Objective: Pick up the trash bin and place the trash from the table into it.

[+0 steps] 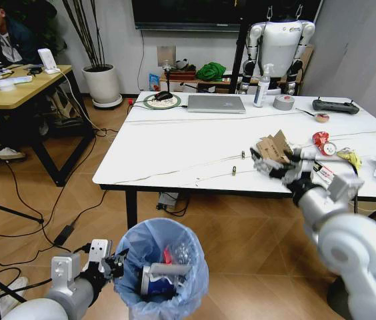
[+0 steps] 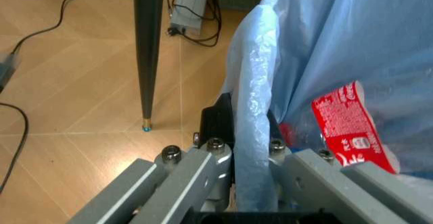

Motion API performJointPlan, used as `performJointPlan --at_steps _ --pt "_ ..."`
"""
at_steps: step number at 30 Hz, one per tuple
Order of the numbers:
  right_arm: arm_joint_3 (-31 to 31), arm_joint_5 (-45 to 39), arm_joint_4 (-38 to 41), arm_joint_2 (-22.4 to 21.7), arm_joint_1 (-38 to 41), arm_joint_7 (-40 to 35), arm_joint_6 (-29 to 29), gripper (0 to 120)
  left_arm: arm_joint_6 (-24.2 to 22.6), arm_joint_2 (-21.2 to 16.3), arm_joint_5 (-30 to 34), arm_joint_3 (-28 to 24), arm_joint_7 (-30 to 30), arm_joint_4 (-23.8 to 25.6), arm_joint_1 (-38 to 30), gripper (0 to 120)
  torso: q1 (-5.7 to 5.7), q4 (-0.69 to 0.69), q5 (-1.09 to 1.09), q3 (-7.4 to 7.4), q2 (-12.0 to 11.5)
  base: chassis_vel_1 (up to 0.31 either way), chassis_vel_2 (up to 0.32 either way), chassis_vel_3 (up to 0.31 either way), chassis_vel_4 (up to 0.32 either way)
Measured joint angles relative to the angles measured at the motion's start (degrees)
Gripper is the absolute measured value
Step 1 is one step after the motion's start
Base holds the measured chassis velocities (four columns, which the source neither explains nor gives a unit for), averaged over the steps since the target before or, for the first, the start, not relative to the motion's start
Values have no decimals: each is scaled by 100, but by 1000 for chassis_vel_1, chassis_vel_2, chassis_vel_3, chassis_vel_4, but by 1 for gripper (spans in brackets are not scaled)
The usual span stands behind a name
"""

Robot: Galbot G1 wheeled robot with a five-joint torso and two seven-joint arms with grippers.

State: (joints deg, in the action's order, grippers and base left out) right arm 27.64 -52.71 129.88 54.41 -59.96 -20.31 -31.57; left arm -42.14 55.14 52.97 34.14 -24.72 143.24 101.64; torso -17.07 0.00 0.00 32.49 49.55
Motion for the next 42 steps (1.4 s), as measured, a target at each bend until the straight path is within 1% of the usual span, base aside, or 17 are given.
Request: performJointPlan --at_steps 2,3,4,7,13,15,18,20,23,25,27,32,36,42 --pt "-112 -297 -154 -133 329 -162 -111 100 0 -14 1 -14 8 0 -46 0 0 0 0 0 0 0 0 0 0" --pt "-112 -297 -154 -133 329 -162 -111 100 0 -14 1 -14 8 0 -46 0 0 0 0 0 0 0 0 0 0" --pt "-200 -534 -290 -199 564 -316 -196 100 0 -39 16 -23 11 0 -77 0 0 0 0 0 0 0 0 0 0" --pt "-371 -1148 -518 -294 934 -778 -395 100 0 -93 47 -41 27 0 -115 0 0 -1 0 0 0 0 0 0 0" --pt "-836 -1558 -906 -356 1554 -1210 -605 100 0 -62 40 -117 32 0 -98 0 0 -1 0 0 1 0 0 0 0" --pt "-1192 -1724 -1088 -335 1923 -1421 -679 100 0 -55 9 -155 31 0 -100 0 0 0 0 0 1 0 0 0 0" --pt "-1418 -1763 -1204 -294 2114 -1487 -736 100 0 -56 -9 -170 31 0 -100 0 0 1 0 0 1 0 0 0 0" --pt "-1740 -1772 -1384 -206 2313 -1592 -796 100 0 -55 -33 -185 30 0 -101 0 0 0 0 0 1 0 0 0 0" --pt "-1987 -1705 -1686 -83 2441 -1652 -852 100 0 -24 -66 -201 31 0 -97 0 0 1 0 0 1 0 0 0 0" --pt "-1998 -1687 -1718 -73 2446 -1652 -857 100 0 -18 -72 -201 31 0 -93 0 0 1 0 0 1 0 0 0 0" --pt "-2039 -1575 -1969 -21 2468 -1619 -892 99 0 5 -93 -196 31 0 -64 0 0 0 0 0 1 0 0 0 0" --pt "-2060 -1474 -2232 -11 2470 -1529 -902 94 0 -2 -94 -170 31 0 -71 0 0 0 0 0 1 0 0 0 0" --pt "-2111 -1325 -2360 -17 2435 -1475 -784 83 0 3 -107 -180 31 0 -68 0 0 -1 0 0 1 0 0 0 0" --pt "-2263 -1332 -2463 59 2521 -1500 -760 80 0 6 -121 -178 30 0 -66 0 1 0 -1 -1 1 0 0 0 0"
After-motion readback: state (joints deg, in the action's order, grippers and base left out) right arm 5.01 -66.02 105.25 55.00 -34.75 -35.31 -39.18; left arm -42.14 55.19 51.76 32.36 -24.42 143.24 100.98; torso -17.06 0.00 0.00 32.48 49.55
